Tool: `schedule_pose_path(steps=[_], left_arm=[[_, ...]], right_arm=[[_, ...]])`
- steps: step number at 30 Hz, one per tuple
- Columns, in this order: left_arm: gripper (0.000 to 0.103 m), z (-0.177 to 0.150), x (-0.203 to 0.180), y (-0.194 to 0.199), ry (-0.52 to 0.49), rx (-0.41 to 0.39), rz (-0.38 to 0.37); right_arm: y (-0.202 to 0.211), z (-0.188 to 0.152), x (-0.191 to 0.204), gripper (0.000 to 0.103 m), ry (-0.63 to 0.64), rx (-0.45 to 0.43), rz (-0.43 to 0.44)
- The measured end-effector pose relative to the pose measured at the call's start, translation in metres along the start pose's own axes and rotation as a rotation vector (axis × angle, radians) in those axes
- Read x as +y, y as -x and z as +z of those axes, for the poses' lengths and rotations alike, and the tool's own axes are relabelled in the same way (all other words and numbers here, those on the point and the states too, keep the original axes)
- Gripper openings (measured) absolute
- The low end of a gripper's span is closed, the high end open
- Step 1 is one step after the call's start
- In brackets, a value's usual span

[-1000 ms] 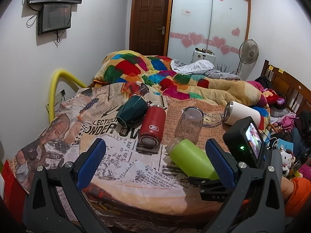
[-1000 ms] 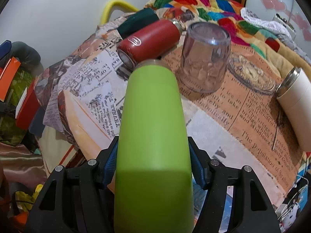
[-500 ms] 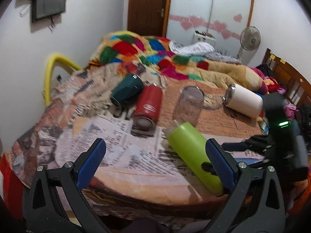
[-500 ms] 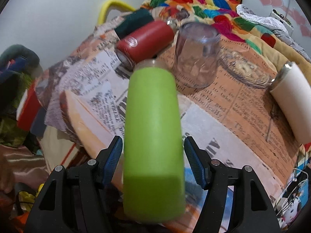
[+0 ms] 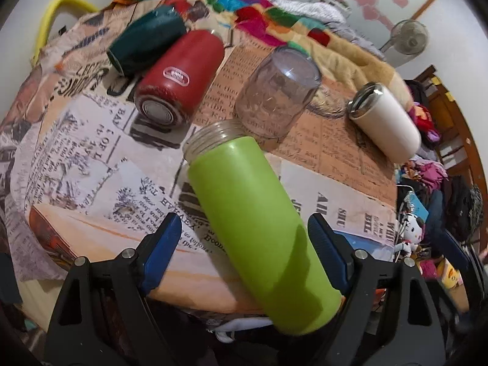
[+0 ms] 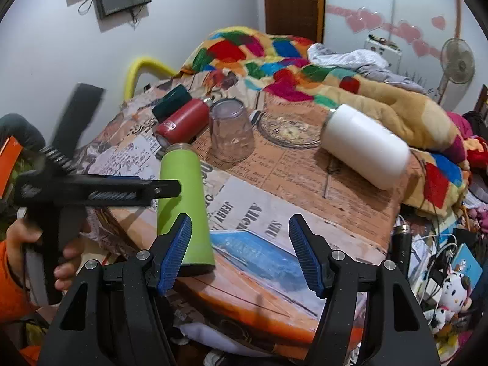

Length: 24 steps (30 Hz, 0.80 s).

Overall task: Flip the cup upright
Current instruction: 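Grasp the lime-green cup with the left gripper while the right gripper holds it, then rotate the lime-green cup upright with the left gripper and lower it onto the bed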

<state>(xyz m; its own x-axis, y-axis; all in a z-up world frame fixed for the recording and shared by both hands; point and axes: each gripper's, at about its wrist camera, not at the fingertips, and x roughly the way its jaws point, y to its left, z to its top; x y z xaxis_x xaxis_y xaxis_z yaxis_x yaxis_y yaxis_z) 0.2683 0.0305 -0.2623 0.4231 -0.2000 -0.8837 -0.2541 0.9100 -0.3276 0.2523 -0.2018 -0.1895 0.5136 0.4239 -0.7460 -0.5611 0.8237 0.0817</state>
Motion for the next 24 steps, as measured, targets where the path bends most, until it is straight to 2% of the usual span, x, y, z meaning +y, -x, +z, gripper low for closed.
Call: schedule_pose_path(steps=[4,7,12,14,17,19,21,24], left_arm=[[0.079,0.006,-0.008,-0.015,0.009,0.046,0.047],[0.079,0.009,-0.011,-0.027,0.022,0.070,0.114],[0.077,0.011,-0.010,-0.045,0.052,0.107,0.132],[0.075,0.011,-0.014,-0.045,0.038,0.091,0.143],[0.067,0.011,-0.021,-0.039,0.005,0.059,0.129],[0.063,0.009,-0.030,-0.031,-0.059,0.024,0.134],[0.063,0.006,-0.035,-0.020,-0.113,-0.011,0.143],[0.063,0.003,-0.046,0.001,-0.168,-0.061,0.116]], right_arm=[[0.008,-0.005,0.001,0.063,-0.014,-0.041,-0.020],[0.014,-0.011,0.000,0.063,-0.023,-0.061,-0.026],[0.018,-0.017,-0.006,0.063,-0.042,-0.076,-0.028],[0.019,-0.019,-0.010,0.063,-0.051,-0.077,-0.028],[0.020,-0.022,-0.013,0.063,-0.070,-0.075,-0.030],[0.021,-0.024,-0.017,0.063,-0.084,-0.075,-0.032],[0.021,-0.026,-0.020,0.063,-0.097,-0.072,-0.034],[0.021,-0.028,-0.024,0.063,-0.112,-0.071,-0.039]])
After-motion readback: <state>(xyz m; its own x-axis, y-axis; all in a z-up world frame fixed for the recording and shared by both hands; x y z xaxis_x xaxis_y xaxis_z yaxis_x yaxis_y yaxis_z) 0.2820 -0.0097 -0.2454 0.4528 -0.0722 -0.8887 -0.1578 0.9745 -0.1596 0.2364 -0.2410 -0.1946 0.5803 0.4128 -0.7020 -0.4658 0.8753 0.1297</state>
